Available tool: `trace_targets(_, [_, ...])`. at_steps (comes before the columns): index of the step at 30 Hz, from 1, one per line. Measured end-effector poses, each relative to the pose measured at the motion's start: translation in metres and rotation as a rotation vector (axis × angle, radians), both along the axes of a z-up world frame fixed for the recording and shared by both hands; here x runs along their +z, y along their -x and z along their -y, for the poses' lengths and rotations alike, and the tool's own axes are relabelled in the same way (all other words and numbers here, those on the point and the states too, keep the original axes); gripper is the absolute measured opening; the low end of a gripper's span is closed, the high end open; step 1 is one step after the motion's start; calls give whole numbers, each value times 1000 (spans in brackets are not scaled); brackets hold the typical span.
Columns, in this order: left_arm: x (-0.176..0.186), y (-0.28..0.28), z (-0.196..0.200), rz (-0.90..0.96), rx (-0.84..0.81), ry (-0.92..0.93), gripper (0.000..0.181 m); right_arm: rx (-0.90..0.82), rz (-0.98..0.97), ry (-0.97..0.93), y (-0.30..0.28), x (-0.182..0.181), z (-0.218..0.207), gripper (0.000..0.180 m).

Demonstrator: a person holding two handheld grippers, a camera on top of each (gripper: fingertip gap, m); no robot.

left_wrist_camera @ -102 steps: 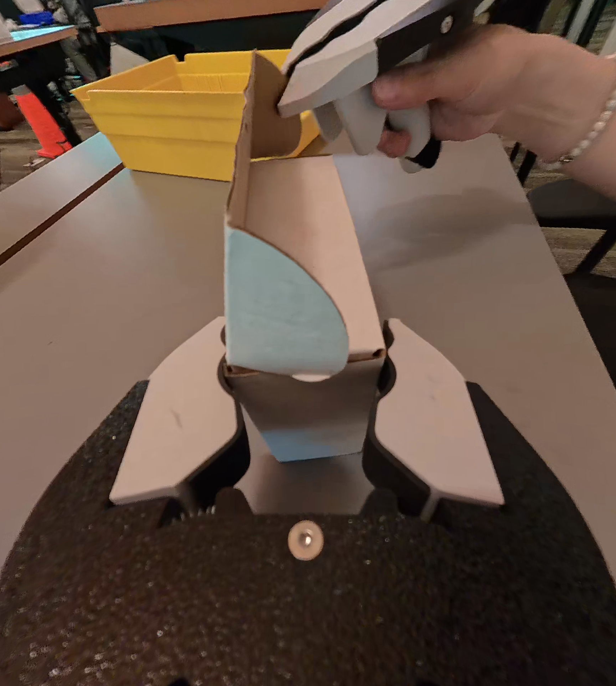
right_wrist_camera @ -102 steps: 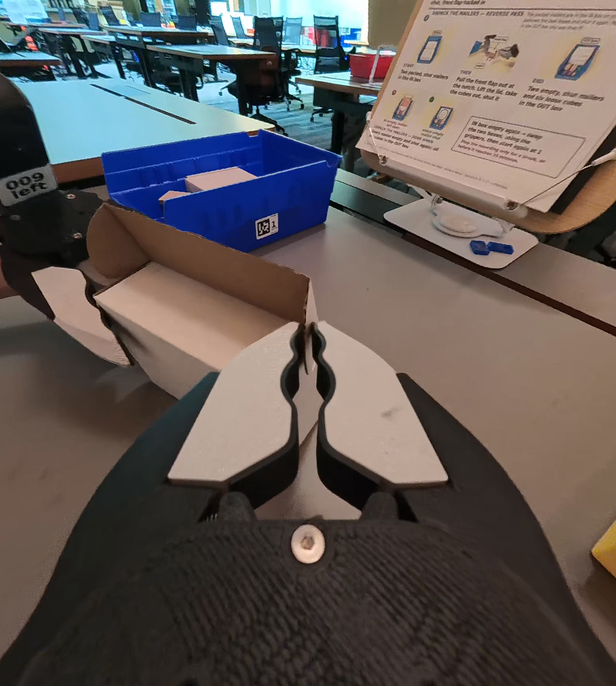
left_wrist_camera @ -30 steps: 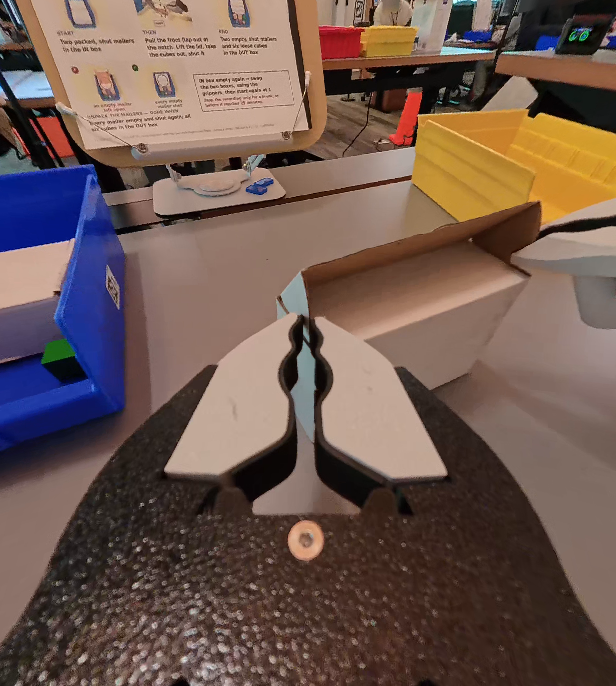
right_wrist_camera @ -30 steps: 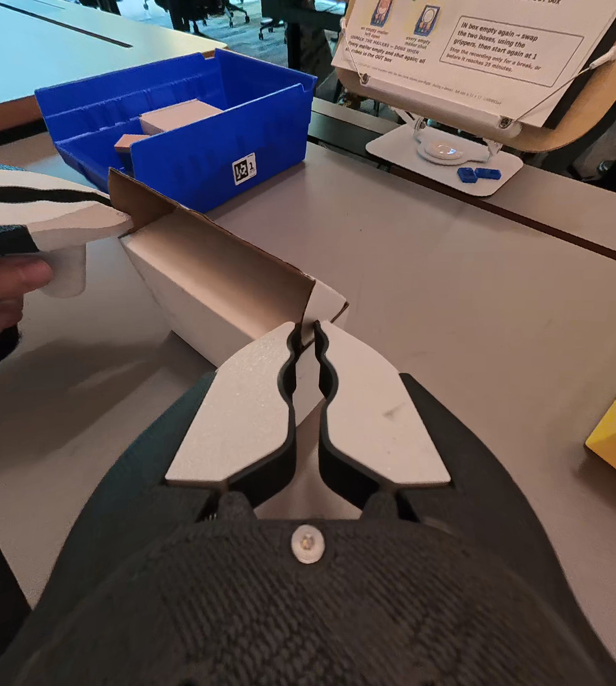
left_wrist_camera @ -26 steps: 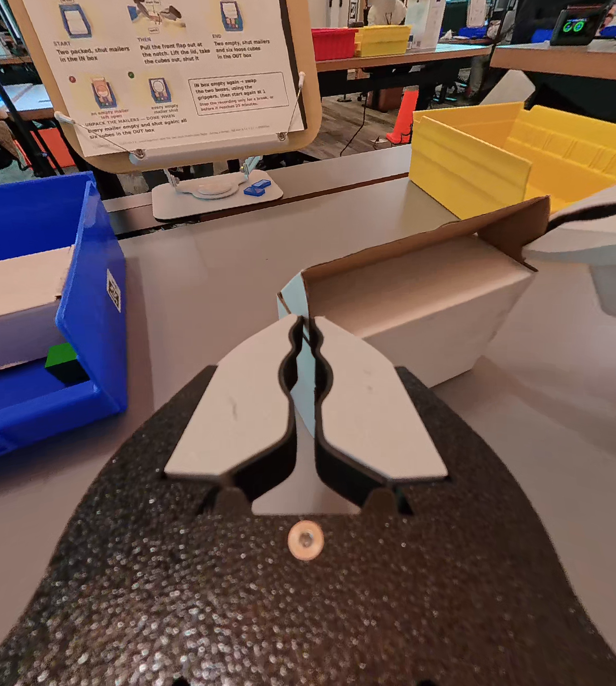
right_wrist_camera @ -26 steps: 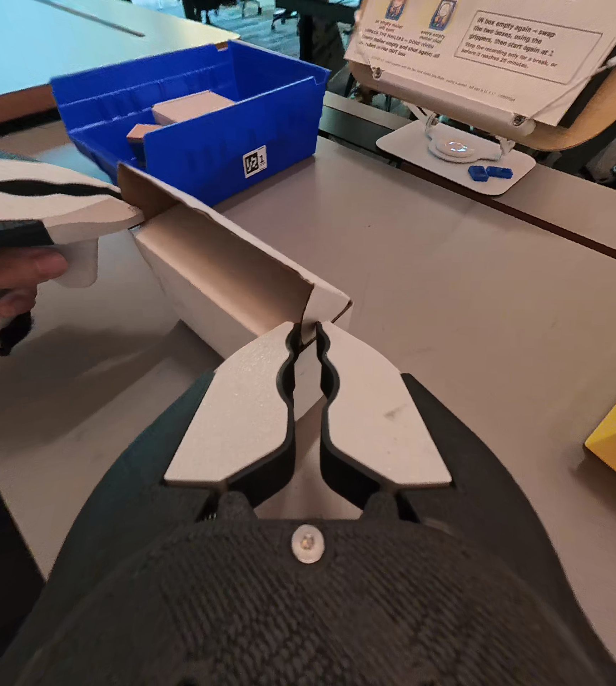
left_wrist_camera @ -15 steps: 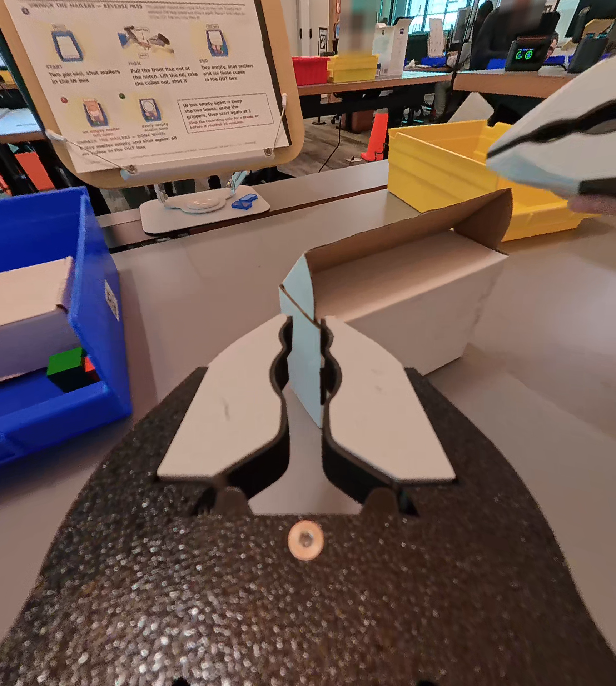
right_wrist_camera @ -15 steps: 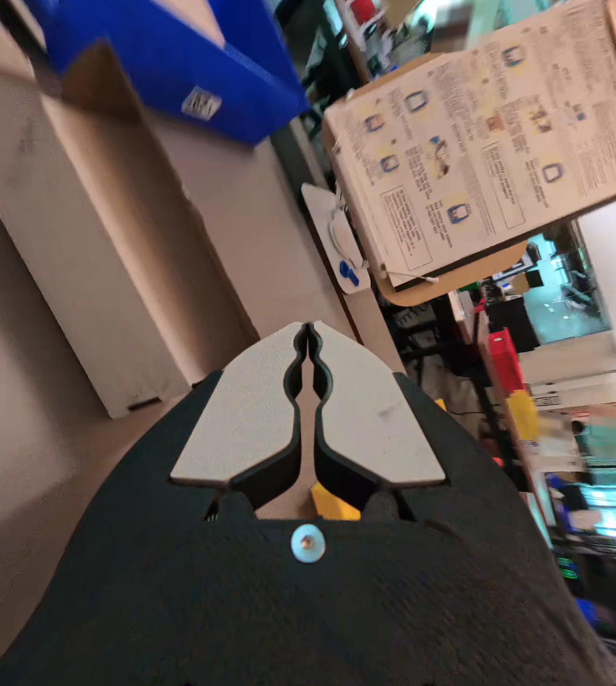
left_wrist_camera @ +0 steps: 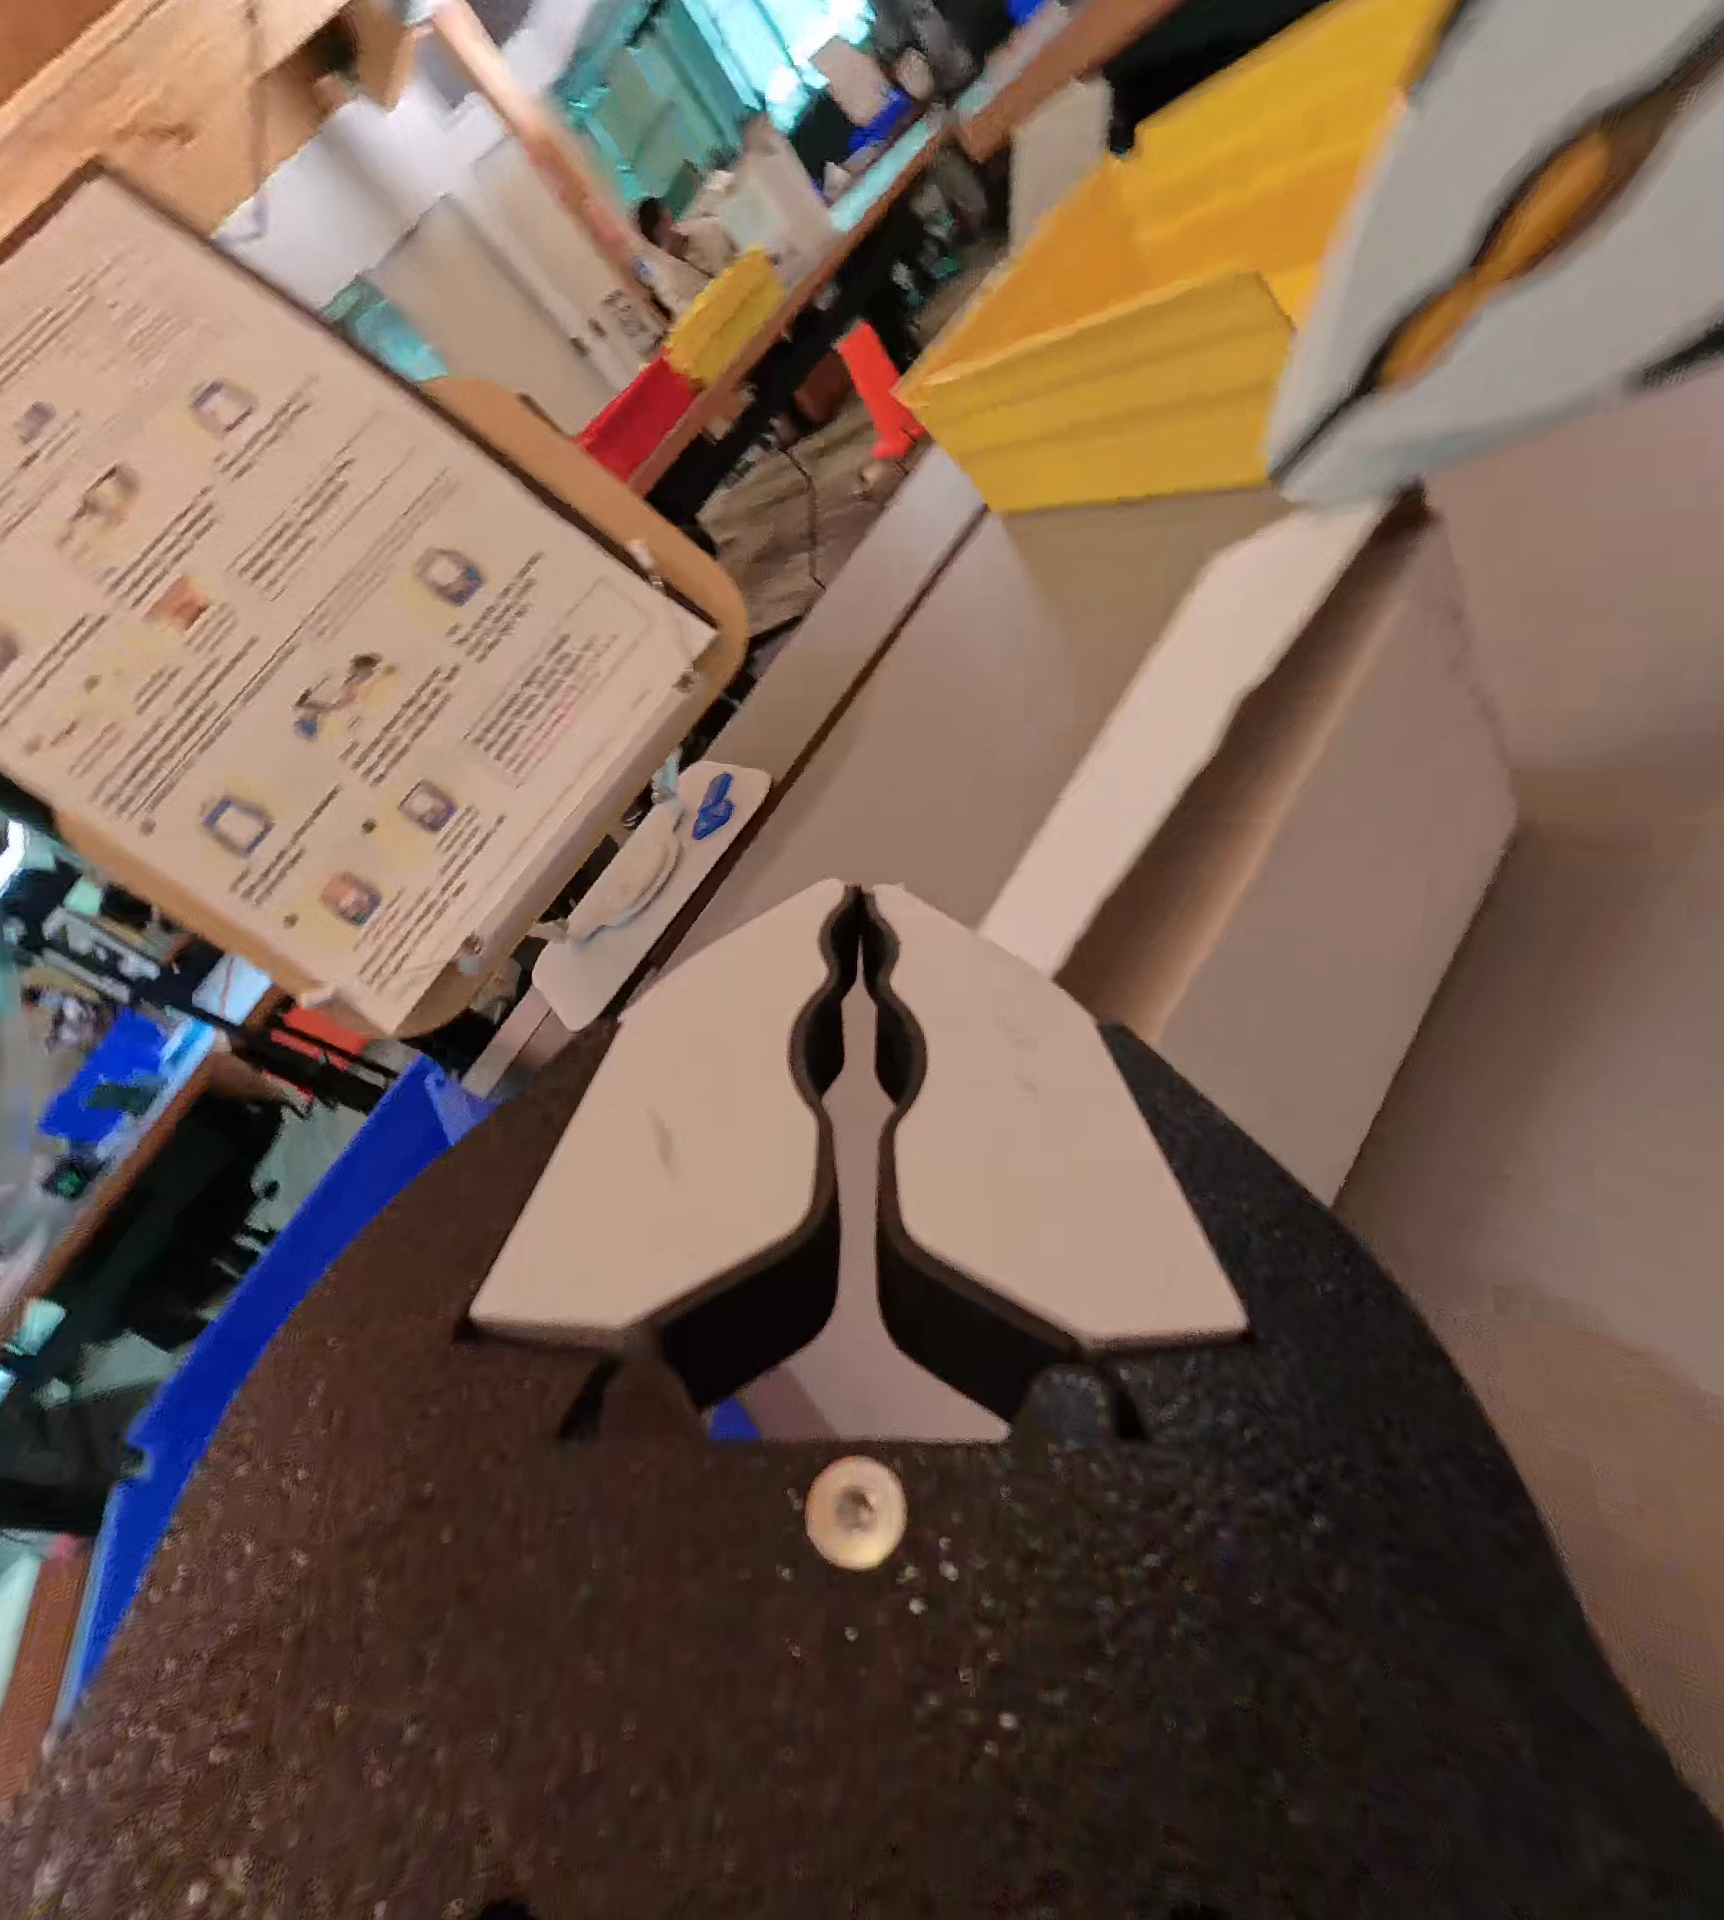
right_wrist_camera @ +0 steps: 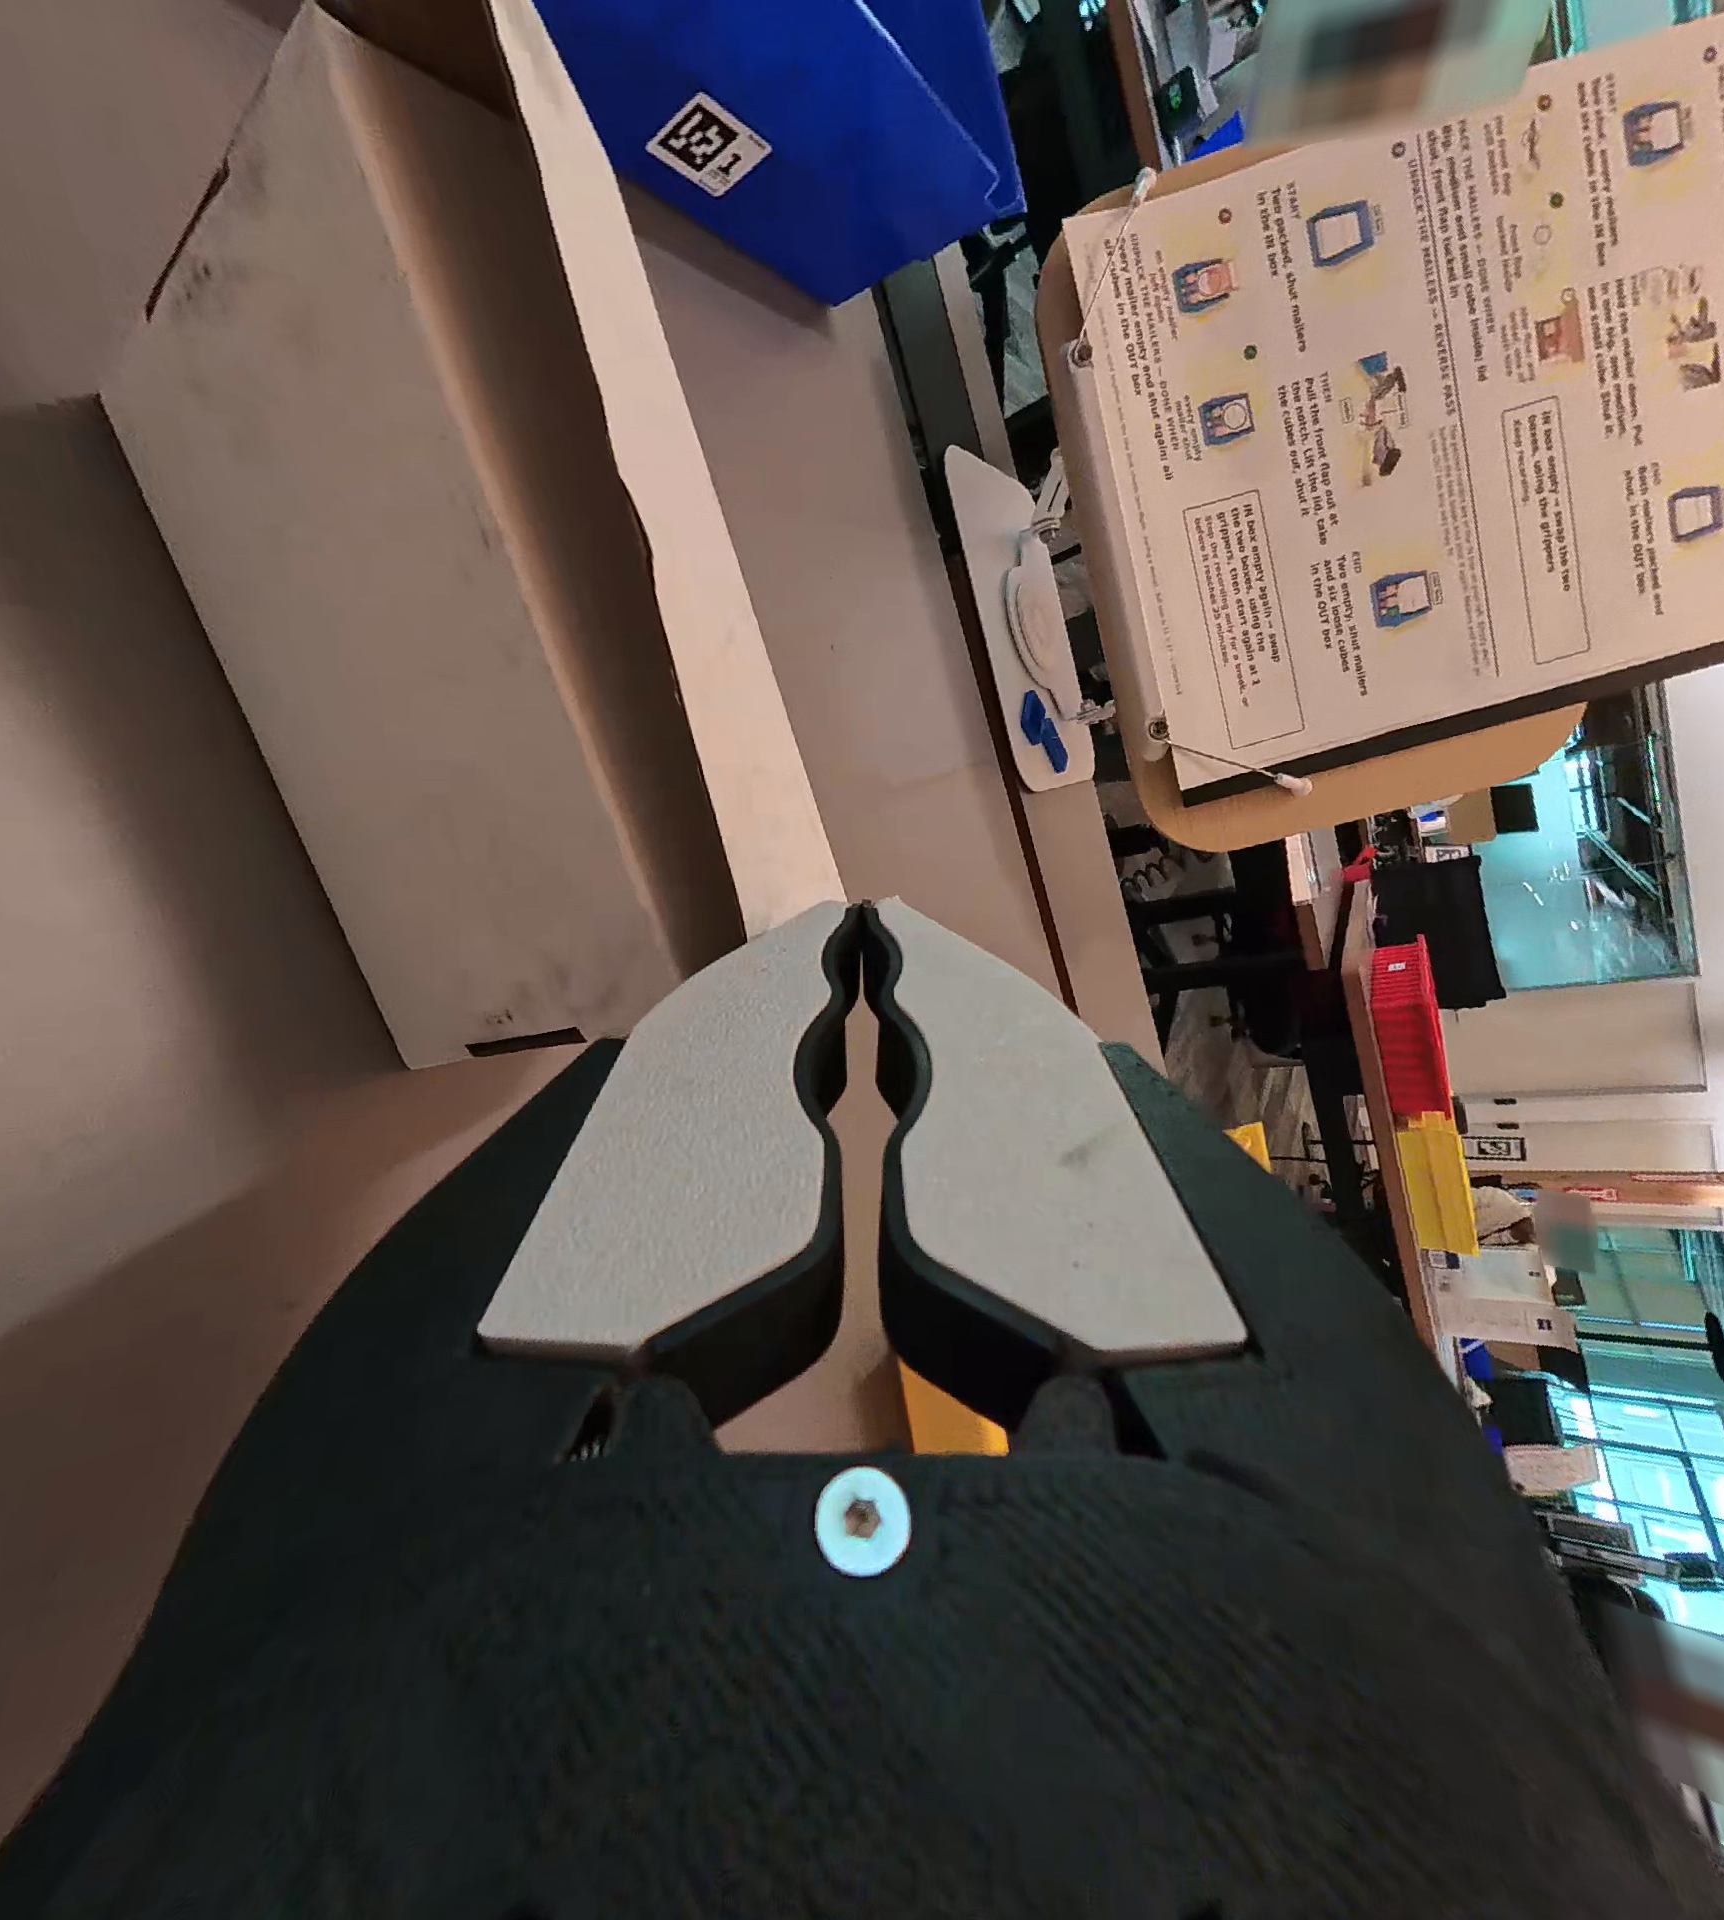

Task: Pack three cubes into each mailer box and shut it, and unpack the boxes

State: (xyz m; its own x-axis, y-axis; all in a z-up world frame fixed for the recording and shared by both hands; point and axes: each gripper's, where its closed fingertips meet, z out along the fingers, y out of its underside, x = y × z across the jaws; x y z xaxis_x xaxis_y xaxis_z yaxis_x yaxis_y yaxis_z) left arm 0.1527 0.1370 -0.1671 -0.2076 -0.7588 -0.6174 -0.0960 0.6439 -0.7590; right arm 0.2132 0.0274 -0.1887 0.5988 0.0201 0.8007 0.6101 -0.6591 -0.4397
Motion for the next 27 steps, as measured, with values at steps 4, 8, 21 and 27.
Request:
trace_targets(4, [-34,-1,5,-92,-17,-167,0,-17,-5,38,1,-14,0,0])
trace_targets(8, [-32,1,7,-44,-4,-258,0,-8,9,-19,1,-13,0,0])
trace_targets(21, [29,30,-3,81,-72,604,48,277,-591,500,57,-9,-17,106])
trace_targets(27, [42,46,-19,52,-73,682,84,177,-516,686,26,-45,-70,105])
